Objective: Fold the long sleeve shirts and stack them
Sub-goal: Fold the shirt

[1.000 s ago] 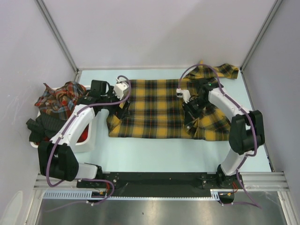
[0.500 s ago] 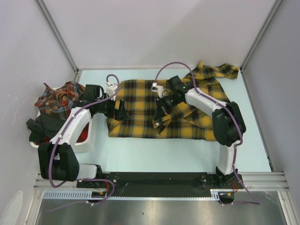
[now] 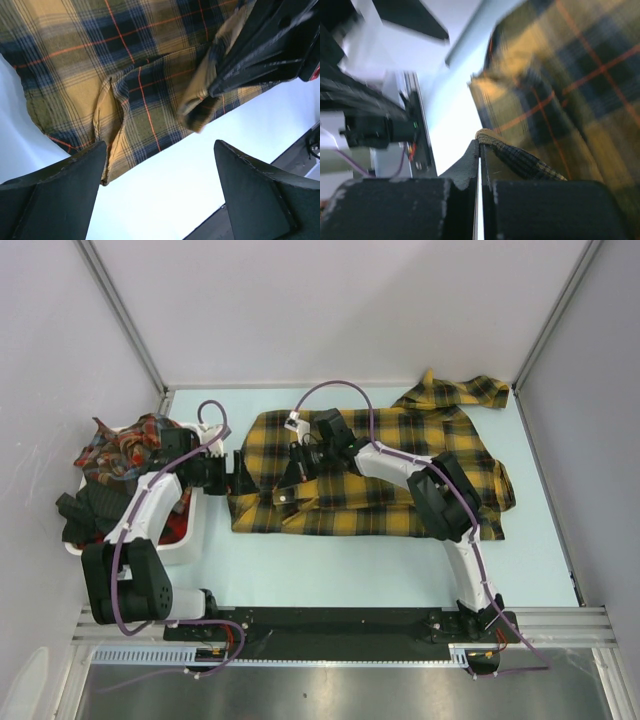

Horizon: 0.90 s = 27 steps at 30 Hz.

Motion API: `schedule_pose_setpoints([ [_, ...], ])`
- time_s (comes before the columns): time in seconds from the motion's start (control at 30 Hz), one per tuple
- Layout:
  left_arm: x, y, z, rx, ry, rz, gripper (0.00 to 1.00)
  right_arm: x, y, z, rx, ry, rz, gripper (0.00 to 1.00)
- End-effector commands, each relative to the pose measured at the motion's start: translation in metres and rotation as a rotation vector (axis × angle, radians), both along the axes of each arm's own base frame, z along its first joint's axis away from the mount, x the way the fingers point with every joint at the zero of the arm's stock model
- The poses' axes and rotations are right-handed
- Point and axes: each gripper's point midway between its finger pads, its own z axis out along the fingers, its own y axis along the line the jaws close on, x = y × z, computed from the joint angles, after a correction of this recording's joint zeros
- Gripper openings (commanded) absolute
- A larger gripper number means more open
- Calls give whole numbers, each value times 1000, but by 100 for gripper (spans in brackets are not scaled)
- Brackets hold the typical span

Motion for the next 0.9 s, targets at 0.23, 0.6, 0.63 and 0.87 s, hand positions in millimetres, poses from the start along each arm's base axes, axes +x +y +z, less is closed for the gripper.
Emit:
schedule_pose_setpoints([
  [0.23, 12, 9, -5, -23, 46, 52, 93, 49, 53, 41, 196, -62, -147, 11],
  [0.6, 28, -8, 5, 201, -122, -148, 85, 75, -107, 81, -88, -206, -140, 57],
  [0.63, 28, -21, 5, 245, -142, -197, 84, 74, -129, 88, -129, -233, -160, 53],
  [0.87, 32, -54, -25, 452, -164, -431, 82, 4, -298, 5, -531, -75, -190, 44],
])
